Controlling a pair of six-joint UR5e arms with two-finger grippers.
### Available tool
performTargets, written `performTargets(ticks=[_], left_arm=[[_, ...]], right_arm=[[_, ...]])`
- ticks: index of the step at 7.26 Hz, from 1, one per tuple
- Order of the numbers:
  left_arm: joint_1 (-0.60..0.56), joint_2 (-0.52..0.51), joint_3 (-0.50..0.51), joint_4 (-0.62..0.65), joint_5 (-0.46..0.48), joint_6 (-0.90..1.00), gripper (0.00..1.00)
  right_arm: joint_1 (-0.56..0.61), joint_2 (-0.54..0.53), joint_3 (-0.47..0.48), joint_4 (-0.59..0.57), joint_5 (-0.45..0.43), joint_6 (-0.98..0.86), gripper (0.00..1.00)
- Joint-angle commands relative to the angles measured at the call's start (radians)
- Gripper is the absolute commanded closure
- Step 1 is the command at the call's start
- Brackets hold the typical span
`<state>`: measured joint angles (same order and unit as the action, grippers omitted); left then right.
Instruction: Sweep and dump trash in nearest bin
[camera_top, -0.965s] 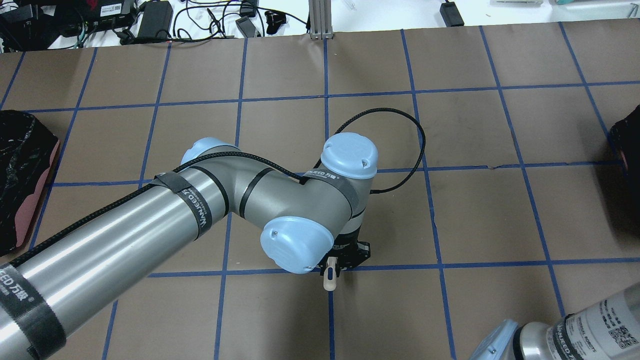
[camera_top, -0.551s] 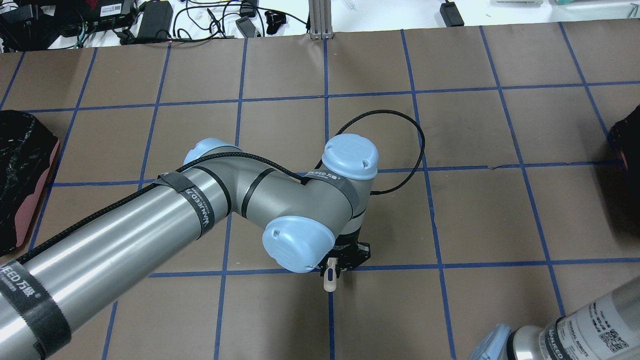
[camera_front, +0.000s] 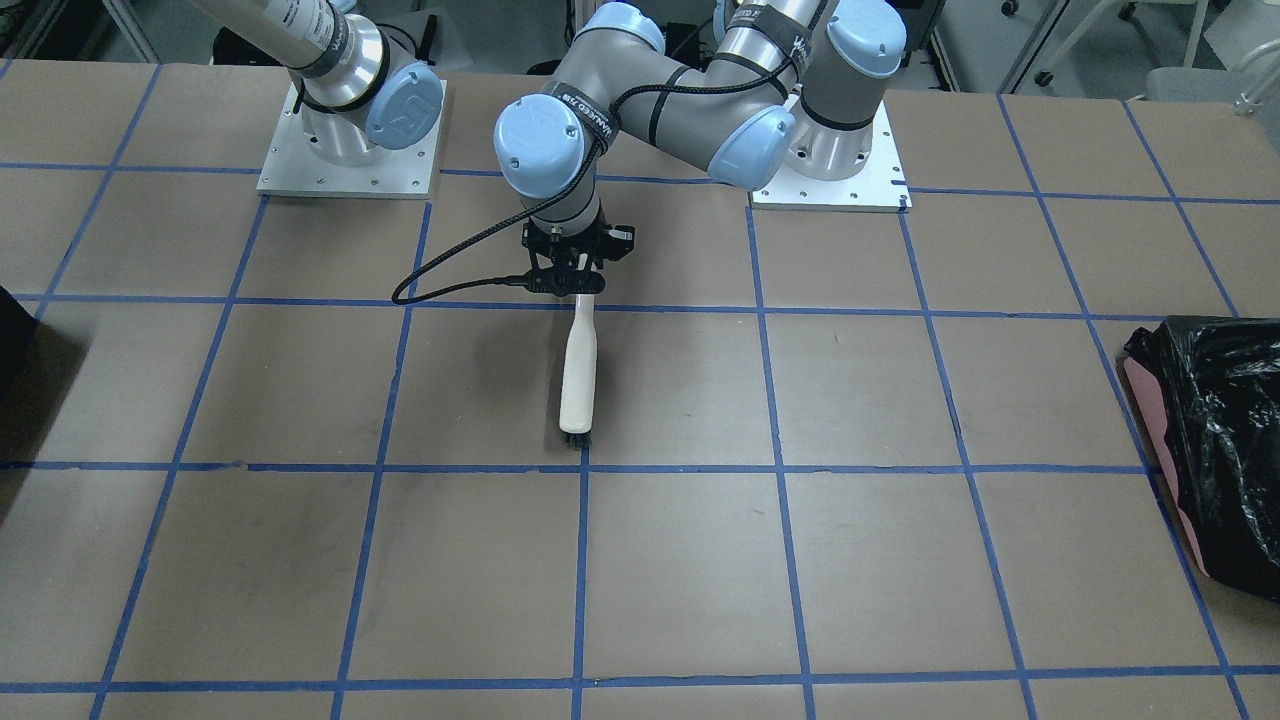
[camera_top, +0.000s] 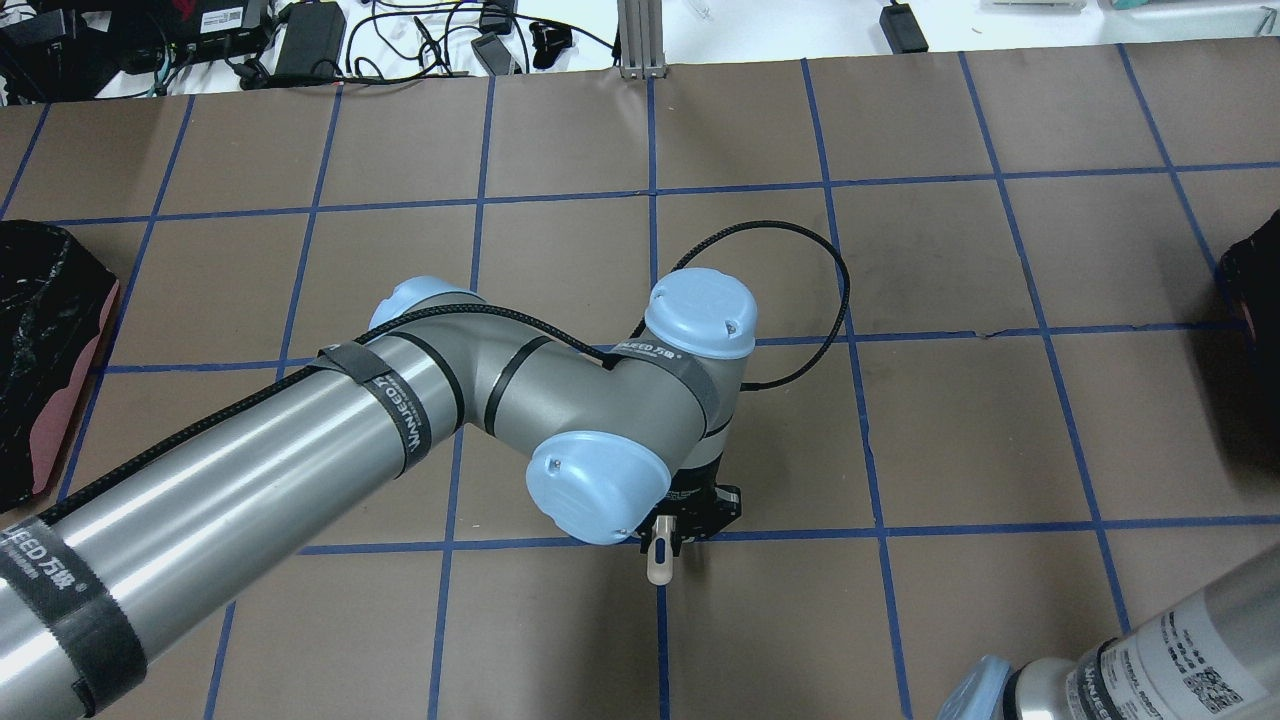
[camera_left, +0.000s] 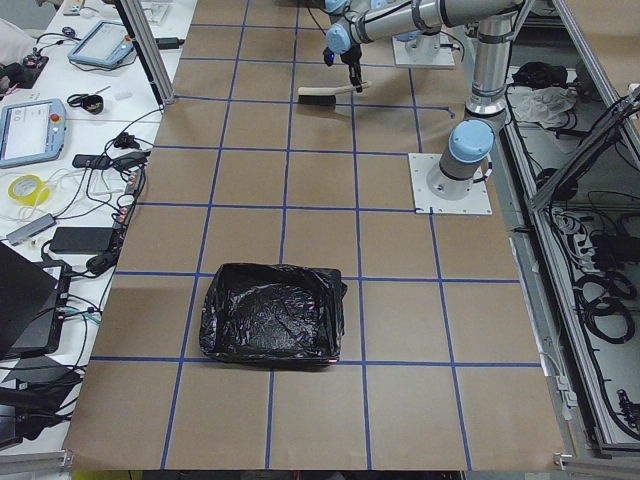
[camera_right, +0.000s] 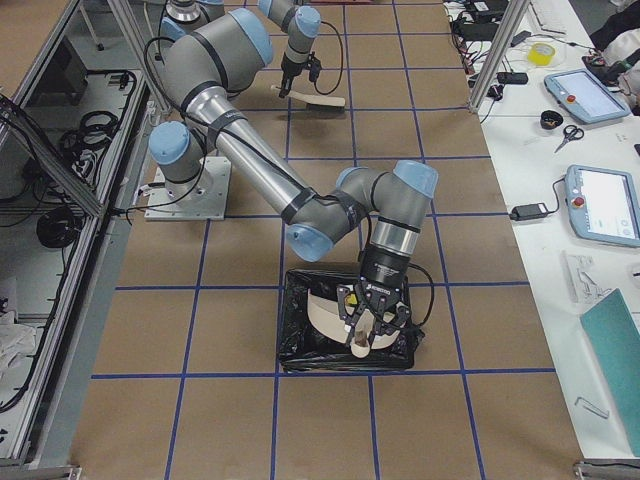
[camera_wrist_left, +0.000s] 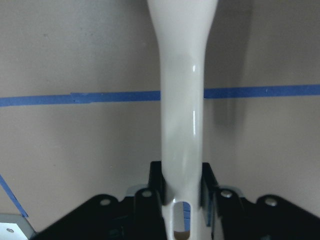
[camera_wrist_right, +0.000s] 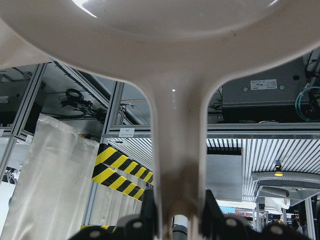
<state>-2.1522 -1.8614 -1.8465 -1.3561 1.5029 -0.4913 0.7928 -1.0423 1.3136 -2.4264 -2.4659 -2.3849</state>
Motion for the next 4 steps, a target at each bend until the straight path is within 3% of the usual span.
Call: performTargets(ticks=[1,4], left_arm=[[0.0,0.008,0.001,0.0,0.003,0.01,0.59],[0.003,0.011,0.006,0.0,0.007,0.008,0.48]], right_arm=[[0.002,-0.019,-0.005,0.001,0.004,-0.042,1.0],[-0.004,-0.076,-0.023,-0.005,0.06,-0.158,1.0]])
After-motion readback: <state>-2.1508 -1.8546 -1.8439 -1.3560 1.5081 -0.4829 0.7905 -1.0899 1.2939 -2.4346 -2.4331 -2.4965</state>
